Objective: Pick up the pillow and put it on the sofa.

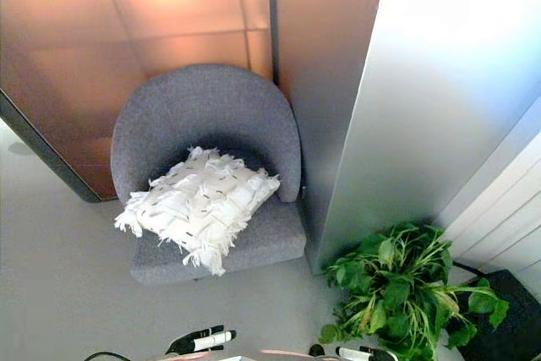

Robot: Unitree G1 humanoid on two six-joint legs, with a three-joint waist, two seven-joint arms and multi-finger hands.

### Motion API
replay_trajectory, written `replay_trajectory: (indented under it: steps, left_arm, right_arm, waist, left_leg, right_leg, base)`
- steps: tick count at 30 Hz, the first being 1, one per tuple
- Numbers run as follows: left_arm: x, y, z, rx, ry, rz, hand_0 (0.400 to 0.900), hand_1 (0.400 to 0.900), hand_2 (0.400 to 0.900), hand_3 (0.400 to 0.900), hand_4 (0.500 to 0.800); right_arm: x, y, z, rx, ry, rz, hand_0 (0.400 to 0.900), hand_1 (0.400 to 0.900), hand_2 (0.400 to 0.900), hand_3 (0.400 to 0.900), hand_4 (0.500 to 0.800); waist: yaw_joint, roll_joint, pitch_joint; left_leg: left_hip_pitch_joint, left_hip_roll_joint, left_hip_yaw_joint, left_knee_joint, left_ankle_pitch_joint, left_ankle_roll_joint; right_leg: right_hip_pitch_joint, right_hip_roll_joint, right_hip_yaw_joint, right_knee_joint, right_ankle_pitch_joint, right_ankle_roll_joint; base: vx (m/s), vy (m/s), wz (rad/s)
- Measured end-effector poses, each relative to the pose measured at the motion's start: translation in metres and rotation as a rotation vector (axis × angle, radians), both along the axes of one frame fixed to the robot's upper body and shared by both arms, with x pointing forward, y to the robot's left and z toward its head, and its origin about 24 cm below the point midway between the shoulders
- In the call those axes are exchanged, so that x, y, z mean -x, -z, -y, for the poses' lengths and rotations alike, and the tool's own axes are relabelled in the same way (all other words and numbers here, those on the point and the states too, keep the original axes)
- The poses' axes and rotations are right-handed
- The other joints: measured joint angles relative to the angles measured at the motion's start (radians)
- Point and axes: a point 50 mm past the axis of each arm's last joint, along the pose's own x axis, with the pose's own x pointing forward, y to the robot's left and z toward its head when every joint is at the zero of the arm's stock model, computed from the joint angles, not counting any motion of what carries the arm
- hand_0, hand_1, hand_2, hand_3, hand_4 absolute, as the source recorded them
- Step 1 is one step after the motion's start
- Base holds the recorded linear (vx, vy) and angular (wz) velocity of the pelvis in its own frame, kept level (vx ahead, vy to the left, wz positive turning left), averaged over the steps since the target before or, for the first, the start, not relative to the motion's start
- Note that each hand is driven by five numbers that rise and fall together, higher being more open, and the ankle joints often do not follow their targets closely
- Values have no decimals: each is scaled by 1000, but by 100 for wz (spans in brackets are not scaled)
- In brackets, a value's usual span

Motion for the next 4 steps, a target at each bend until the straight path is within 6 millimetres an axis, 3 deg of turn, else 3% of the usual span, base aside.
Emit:
replay_trajectory:
  steps: [4]
  left_arm:
    - [3,1,-2,-6,3,-17,900,900,900,900,800]
  right_arm:
    - [3,1,0,-15,6,-15,900,900,900,900,800]
  waist:
    - [-1,-5,-9]
  left_leg:
    - [6,0,6,0,-1,0]
  right_leg:
    - [-3,-1,9,1,0,0]
  base:
    - [4,-5,-10]
